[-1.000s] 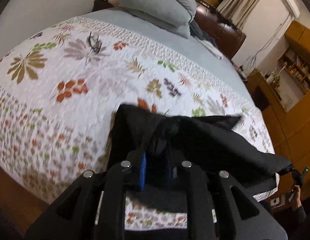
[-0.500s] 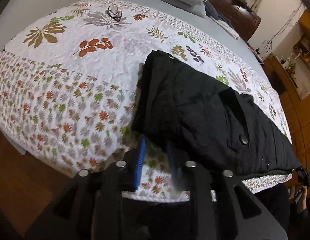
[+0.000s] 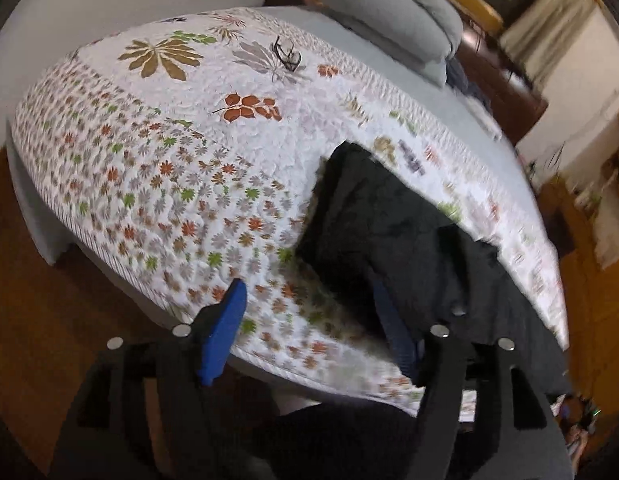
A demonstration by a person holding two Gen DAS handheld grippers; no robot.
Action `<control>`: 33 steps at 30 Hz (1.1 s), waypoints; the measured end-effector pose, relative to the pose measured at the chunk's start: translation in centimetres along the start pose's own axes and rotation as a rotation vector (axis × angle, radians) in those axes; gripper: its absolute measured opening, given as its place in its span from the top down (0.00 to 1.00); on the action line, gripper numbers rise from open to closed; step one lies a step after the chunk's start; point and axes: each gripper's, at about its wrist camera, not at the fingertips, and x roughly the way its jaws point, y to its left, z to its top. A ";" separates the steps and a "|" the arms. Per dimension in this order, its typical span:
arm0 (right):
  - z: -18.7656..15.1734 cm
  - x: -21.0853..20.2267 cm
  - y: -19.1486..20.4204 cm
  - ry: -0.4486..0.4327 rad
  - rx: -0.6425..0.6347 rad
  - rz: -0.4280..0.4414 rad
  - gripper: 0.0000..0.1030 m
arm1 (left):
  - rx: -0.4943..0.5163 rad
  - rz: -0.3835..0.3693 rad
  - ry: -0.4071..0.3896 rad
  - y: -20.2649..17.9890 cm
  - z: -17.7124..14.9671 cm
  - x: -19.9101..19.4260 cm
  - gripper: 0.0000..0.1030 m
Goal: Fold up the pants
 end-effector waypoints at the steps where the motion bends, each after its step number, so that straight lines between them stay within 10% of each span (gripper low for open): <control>1: 0.0 0.0 0.1 -0.002 0.006 0.008 0.33 | -0.016 -0.025 -0.005 -0.2 -0.1 -0.3 0.25; 7: 0.5 2.8 -0.5 0.045 0.039 -0.046 0.32 | -0.136 -0.179 0.036 -1.6 -0.8 1.2 0.15; 15: 0.2 3.0 -1.8 0.040 0.084 -0.074 0.32 | -0.131 -0.118 0.131 -4.4 -1.0 7.1 0.12; 17: 0.2 2.5 -2.0 0.032 0.091 -0.074 0.32 | -0.121 -0.056 0.139 -4.7 -0.9 8.2 0.19; 19: 0.4 2.0 -2.2 0.027 0.093 -0.074 0.32 | -0.098 0.003 0.170 -5.0 -0.9 9.6 0.57; 21: 0.5 1.8 -2.5 0.023 0.101 -0.070 0.32 | -0.087 0.073 0.183 -5.1 -1.0 10.3 0.72; 27: 0.8 2.2 -2.1 0.025 0.087 -0.039 0.34 | -0.048 0.130 0.182 -5.9 -0.7 10.8 0.83; 33: 2.1 4.0 1.1 0.041 -0.044 -0.065 0.85 | -0.060 0.153 0.181 -5.6 -0.2 11.6 0.83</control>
